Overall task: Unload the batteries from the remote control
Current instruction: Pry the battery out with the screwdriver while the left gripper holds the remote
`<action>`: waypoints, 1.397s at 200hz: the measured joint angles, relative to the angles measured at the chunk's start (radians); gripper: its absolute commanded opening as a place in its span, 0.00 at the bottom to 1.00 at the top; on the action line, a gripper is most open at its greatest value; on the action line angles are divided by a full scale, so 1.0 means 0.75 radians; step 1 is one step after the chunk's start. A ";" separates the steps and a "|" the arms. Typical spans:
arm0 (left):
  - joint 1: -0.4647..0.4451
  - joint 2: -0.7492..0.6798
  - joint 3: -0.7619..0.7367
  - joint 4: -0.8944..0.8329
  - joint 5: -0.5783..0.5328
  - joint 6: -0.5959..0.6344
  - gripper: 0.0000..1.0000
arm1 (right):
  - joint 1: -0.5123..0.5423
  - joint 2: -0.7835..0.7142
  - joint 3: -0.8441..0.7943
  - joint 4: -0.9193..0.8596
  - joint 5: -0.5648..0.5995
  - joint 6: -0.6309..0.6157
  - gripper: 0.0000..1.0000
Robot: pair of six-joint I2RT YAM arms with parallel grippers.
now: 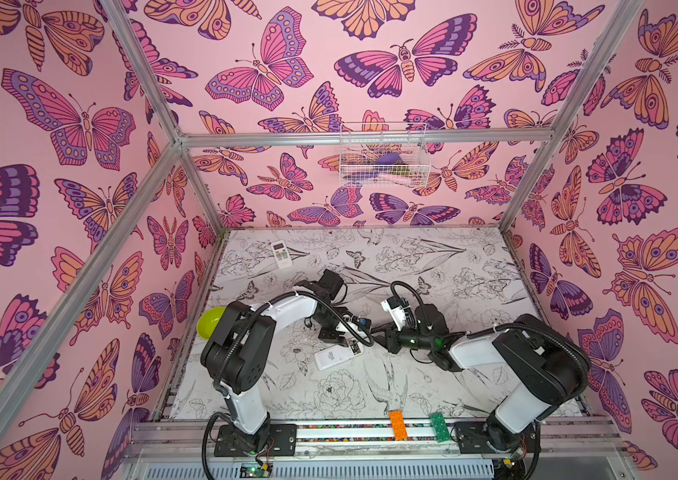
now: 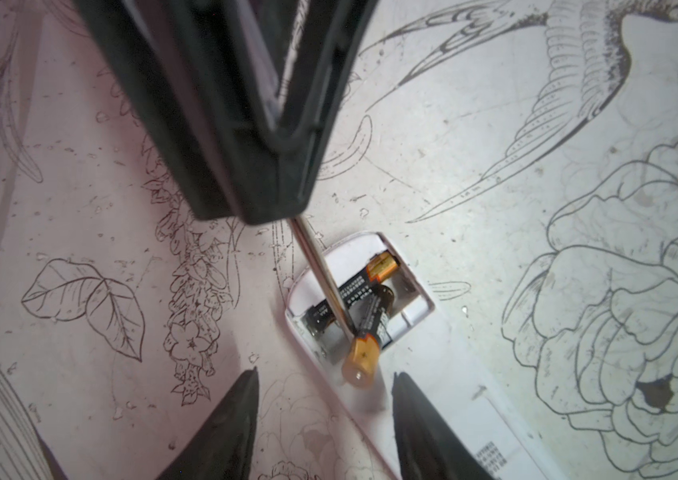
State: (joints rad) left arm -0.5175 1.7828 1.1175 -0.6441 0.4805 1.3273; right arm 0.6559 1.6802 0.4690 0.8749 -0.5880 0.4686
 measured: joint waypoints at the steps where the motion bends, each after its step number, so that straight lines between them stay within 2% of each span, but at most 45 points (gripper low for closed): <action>1: 0.000 0.000 0.000 0.000 0.001 0.001 0.52 | 0.000 0.001 0.000 0.001 -0.001 0.001 0.00; 129: -0.029 0.002 -0.001 -0.016 0.064 0.059 0.42 | 0.000 0.014 -0.004 0.031 -0.016 0.005 0.00; 170: -0.056 0.012 -0.007 -0.019 0.065 0.058 0.29 | 0.000 0.013 -0.008 0.034 -0.014 0.004 0.00; 196: -0.061 0.013 -0.013 -0.019 0.062 0.056 0.24 | 0.000 0.011 -0.019 0.033 -0.012 0.003 0.00; 232: -0.062 0.013 -0.013 -0.028 0.064 0.047 0.11 | -0.001 0.001 -0.028 0.028 0.001 -0.005 0.00; 279: -0.063 0.008 -0.013 -0.033 0.067 0.028 0.07 | -0.028 0.001 -0.046 0.051 0.008 -0.001 0.00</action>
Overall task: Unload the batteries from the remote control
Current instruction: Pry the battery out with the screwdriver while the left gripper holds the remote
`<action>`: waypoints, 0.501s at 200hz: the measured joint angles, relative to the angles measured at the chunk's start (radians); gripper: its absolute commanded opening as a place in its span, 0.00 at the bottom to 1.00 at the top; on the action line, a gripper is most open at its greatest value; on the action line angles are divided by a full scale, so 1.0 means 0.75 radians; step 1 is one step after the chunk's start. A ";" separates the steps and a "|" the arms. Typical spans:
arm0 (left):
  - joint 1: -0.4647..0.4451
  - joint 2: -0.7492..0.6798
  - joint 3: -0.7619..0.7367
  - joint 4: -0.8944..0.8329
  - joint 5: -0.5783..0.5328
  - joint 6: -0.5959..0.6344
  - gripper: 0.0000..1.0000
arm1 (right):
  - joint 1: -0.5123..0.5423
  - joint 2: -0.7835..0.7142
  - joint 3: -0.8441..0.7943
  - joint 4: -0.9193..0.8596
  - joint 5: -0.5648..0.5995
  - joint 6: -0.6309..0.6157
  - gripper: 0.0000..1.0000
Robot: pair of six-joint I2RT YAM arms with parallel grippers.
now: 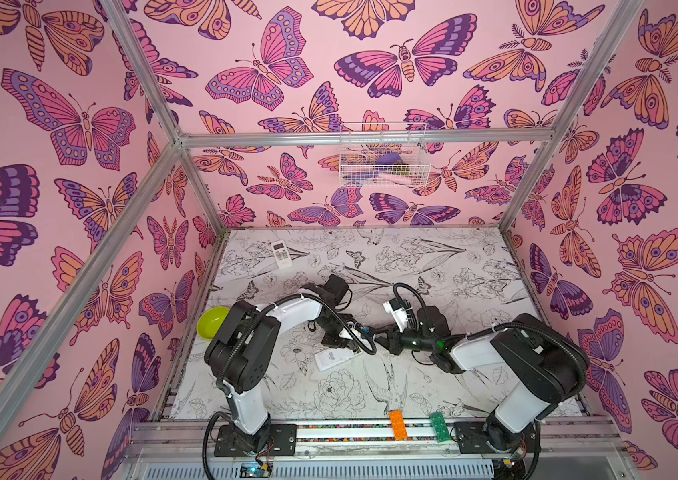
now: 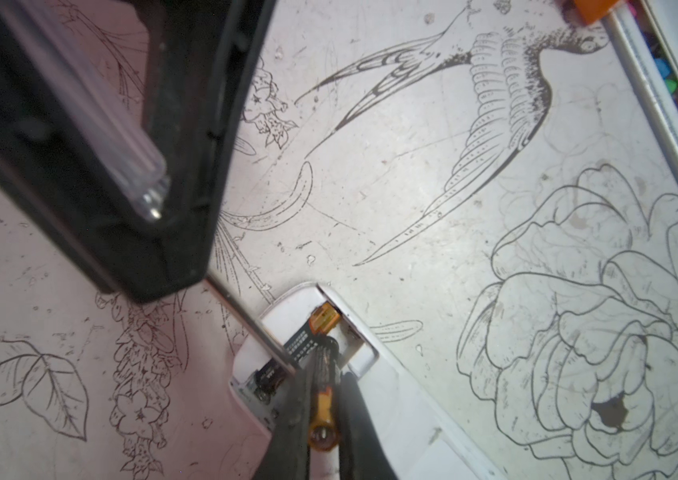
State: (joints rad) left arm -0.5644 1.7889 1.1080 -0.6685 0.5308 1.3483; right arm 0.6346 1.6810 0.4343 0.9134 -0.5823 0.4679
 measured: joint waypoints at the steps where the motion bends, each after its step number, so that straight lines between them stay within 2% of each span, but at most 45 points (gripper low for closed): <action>1: 0.000 -0.002 0.000 -0.001 -0.001 0.000 0.07 | -0.001 0.000 0.000 0.000 -0.001 -0.001 0.00; 57: 0.001 -0.110 0.085 -0.091 0.000 -0.119 0.06 | -0.079 -0.087 -0.001 0.003 -0.001 -0.001 0.00; 100: 0.030 -0.172 0.169 -0.085 -0.012 -0.369 0.04 | -0.123 -0.159 -0.058 0.019 0.044 0.020 0.00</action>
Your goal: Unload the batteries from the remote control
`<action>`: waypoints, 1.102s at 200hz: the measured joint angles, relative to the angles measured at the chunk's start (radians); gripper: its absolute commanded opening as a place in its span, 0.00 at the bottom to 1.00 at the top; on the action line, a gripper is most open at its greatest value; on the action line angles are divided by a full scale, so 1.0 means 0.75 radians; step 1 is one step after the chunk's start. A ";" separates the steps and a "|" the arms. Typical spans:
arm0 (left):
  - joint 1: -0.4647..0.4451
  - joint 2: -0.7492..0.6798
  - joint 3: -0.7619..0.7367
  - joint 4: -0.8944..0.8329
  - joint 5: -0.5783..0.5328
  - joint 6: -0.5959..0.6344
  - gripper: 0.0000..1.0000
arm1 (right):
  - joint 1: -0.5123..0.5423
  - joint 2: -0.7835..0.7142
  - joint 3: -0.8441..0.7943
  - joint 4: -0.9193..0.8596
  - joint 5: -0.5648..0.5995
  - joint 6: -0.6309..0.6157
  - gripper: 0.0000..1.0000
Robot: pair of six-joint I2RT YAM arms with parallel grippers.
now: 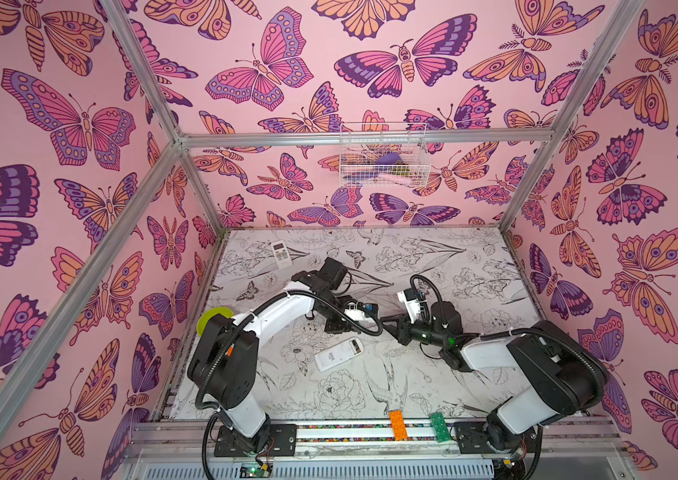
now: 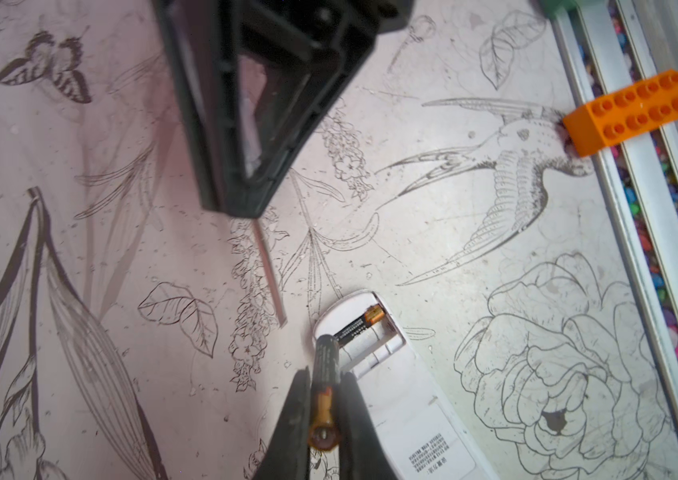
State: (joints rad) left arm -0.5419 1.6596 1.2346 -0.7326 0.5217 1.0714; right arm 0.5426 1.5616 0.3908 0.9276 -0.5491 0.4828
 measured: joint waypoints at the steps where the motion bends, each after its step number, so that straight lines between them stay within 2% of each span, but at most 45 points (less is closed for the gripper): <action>1: 0.002 -0.001 0.000 0.001 -0.001 -0.007 0.03 | -0.001 -0.002 -0.001 -0.002 0.002 0.000 0.00; 33: 0.102 -0.017 -0.028 0.135 -0.017 -0.380 0.02 | -0.006 -0.057 -0.018 -0.016 0.066 0.001 0.00; 53: 0.175 -0.034 -0.121 0.279 -0.021 -0.582 0.00 | -0.006 -0.066 -0.021 -0.017 0.093 0.001 0.00; 102: 0.208 -0.036 -0.312 0.476 -0.071 -0.839 0.00 | -0.006 -0.079 -0.022 -0.094 0.124 -0.005 0.00; 147: 0.198 -0.029 -0.313 0.565 -0.170 -0.906 0.00 | -0.006 -0.081 -0.022 -0.109 0.135 -0.015 0.00; 220: 0.145 0.055 -0.327 0.674 -0.527 -0.690 0.00 | -0.006 -0.091 -0.023 -0.152 0.138 -0.050 0.00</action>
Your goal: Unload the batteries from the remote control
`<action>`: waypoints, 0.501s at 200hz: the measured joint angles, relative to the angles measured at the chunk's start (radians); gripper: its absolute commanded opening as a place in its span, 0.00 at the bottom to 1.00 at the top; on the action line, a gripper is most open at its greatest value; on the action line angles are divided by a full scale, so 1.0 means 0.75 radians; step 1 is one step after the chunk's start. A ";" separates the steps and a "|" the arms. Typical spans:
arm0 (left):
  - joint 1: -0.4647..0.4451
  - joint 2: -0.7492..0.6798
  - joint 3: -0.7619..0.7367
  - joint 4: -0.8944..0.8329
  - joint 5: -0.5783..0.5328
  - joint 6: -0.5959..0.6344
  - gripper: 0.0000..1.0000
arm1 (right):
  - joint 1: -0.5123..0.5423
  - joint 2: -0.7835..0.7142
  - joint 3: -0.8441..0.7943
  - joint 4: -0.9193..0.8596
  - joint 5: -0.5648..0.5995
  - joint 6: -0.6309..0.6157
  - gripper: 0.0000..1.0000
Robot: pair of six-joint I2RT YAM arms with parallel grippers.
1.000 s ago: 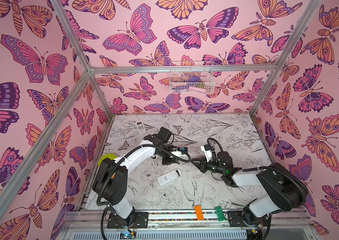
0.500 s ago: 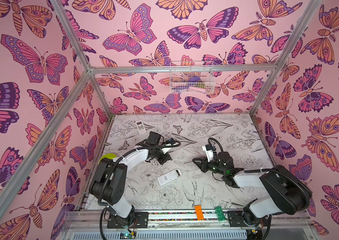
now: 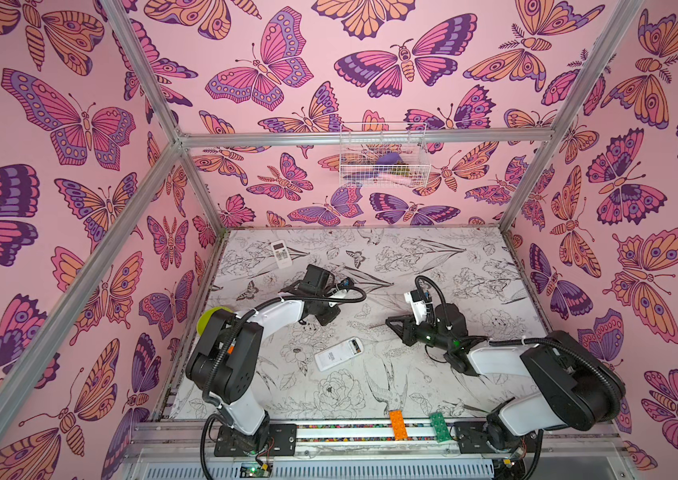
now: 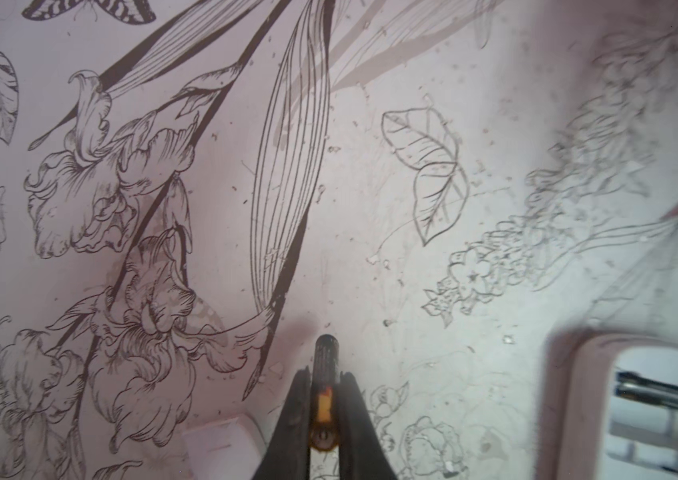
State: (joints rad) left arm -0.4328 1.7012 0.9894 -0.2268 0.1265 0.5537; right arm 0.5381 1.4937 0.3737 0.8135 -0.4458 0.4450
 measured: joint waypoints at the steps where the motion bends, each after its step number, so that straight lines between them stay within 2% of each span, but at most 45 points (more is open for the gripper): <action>1: 0.000 0.003 0.000 0.001 -0.007 0.004 0.00 | 0.000 0.000 0.000 -0.001 0.000 0.000 0.00; 52: -0.038 0.044 -0.007 0.062 -0.202 0.124 0.00 | 0.000 -0.004 -0.013 -0.033 0.003 -0.027 0.00; 79: -0.063 0.037 -0.038 0.104 -0.218 0.155 0.17 | 0.000 -0.048 -0.013 -0.086 0.006 -0.056 0.00; 100: -0.070 0.018 -0.084 0.123 -0.204 0.183 0.18 | 0.000 -0.070 0.000 -0.137 0.006 -0.087 0.00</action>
State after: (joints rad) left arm -0.4854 1.7145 0.9260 -0.1345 -0.0269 0.6907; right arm 0.5381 1.4414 0.3737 0.7109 -0.4416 0.3798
